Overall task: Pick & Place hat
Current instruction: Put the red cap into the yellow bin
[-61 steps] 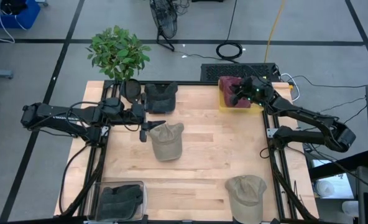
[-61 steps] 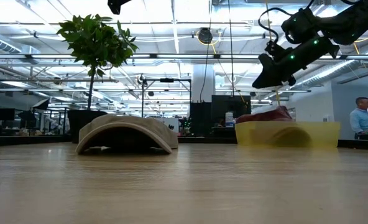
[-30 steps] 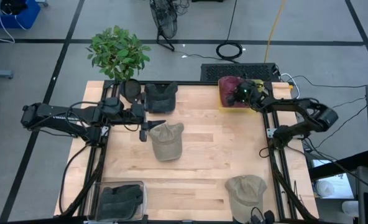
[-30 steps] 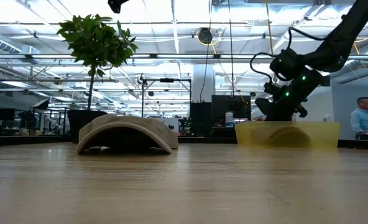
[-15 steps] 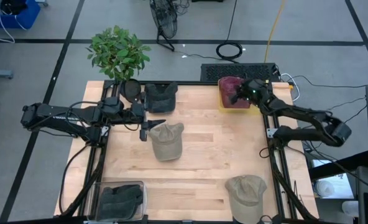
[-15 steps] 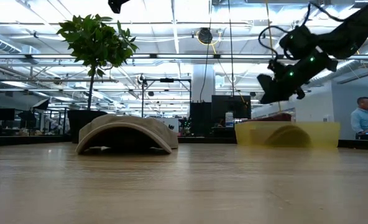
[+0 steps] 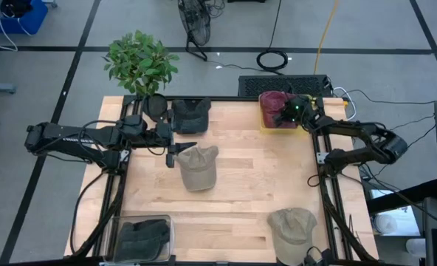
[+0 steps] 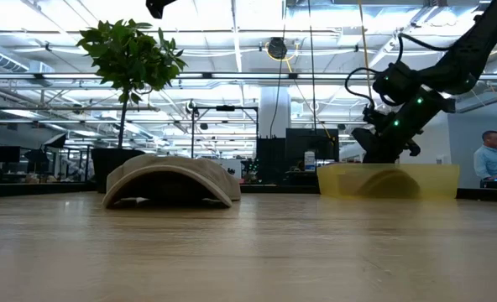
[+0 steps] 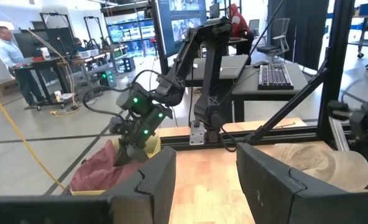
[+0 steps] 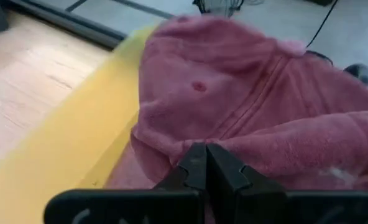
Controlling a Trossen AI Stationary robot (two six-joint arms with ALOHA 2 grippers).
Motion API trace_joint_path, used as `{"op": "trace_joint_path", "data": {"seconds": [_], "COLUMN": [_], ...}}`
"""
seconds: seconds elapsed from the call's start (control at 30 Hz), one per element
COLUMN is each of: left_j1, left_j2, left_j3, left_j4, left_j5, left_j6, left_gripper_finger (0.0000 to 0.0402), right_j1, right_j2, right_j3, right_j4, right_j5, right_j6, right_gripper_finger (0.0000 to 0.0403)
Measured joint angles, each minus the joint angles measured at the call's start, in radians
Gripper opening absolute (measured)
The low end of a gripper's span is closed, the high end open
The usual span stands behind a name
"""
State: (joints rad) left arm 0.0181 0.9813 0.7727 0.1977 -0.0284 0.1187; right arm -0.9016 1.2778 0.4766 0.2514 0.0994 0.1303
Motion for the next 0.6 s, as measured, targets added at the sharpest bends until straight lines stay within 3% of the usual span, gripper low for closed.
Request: {"op": "trace_joint_path", "data": {"seconds": [0.23,0.37,0.5,0.6], "left_j1": [0.000,0.000,0.000,0.000], "left_j2": [0.000,0.000,0.000,0.000], "left_j3": [0.000,0.000,0.000,0.000], "left_j4": [0.000,0.000,0.000,0.000], "left_j5": [0.000,0.000,0.000,0.000], "left_j6": [-0.006,-0.033,-0.041,-0.031], "left_gripper_finger": [0.0172,0.0172,0.0172,0.0172], "right_j1": [0.014,0.013,0.006,-0.003], "right_j2": [-0.150,-0.085,0.008,-0.005], "right_j3": [0.021,-0.004,-0.033,-0.021], "right_j4": [0.103,0.071,0.072,0.065], "right_j5": [0.008,0.061,0.059,0.029], "right_j6": [0.016,0.035,0.000,0.008], "right_gripper_finger": [0.0000,0.0000,0.0000,0.0000]}}
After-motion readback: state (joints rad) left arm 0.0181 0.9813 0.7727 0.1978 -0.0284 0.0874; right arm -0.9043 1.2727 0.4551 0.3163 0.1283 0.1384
